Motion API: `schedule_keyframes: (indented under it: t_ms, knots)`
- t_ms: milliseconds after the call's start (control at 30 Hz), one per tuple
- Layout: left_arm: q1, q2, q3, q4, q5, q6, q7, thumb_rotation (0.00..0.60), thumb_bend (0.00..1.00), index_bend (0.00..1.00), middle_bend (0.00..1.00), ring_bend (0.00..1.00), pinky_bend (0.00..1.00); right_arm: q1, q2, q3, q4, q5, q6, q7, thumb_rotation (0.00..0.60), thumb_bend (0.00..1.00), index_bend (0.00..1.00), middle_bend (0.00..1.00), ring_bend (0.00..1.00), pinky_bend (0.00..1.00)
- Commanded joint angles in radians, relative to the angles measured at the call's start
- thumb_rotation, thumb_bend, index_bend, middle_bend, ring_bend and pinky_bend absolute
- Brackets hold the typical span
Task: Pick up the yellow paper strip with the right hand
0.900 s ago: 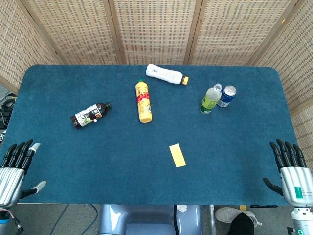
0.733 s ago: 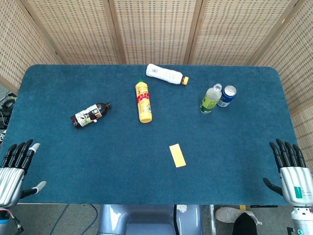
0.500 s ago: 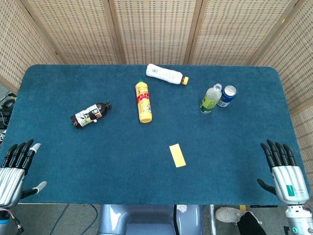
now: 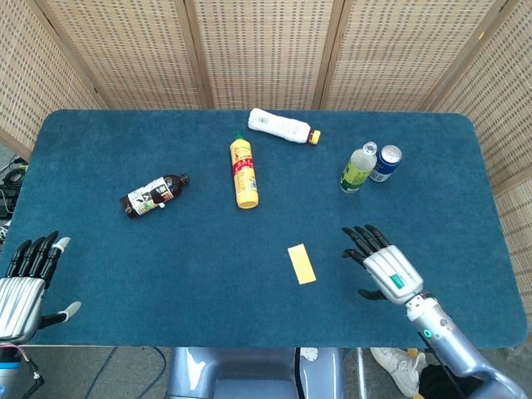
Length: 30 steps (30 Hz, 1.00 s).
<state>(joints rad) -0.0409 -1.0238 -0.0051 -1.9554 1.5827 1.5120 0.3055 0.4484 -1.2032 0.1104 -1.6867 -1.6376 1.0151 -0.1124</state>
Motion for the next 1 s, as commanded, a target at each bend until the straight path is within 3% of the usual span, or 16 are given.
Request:
schedule_keyframes:
  t_ms: [33, 200, 400, 1000]
  knots:
    - [-0.006, -0.003, -0.005, 0.003, -0.017, -0.013, 0.003, 0.6, 0.0, 0.0, 0.0, 0.0, 0.0, 0.085, -0.097, 0.028, 0.054, 0.064, -0.104, -0.017, 0.6, 0.0, 0.31, 0.0, 0.0, 0.0]
    - [-0.021, -0.007, -0.015, 0.008, -0.054, -0.041, 0.007, 0.6, 0.0, 0.0, 0.0, 0.0, 0.0, 0.147, -0.231, 0.037, 0.132, 0.139, -0.181, -0.099, 0.6, 0.0, 0.33, 0.0, 0.0, 0.0]
    - [-0.025, -0.006, -0.017, 0.006, -0.065, -0.043, 0.005, 0.6, 0.0, 0.0, 0.0, 0.0, 0.0, 0.188, -0.329, 0.042, 0.203, 0.201, -0.207, -0.18, 0.6, 0.0, 0.34, 0.0, 0.0, 0.0]
    - [-0.026, 0.011, -0.012, 0.004, -0.061, -0.036, -0.03, 0.6, 0.0, 0.0, 0.0, 0.0, 0.0, 0.237, -0.437, 0.023, 0.31, 0.327, -0.21, -0.276, 0.6, 0.0, 0.36, 0.0, 0.0, 0.0]
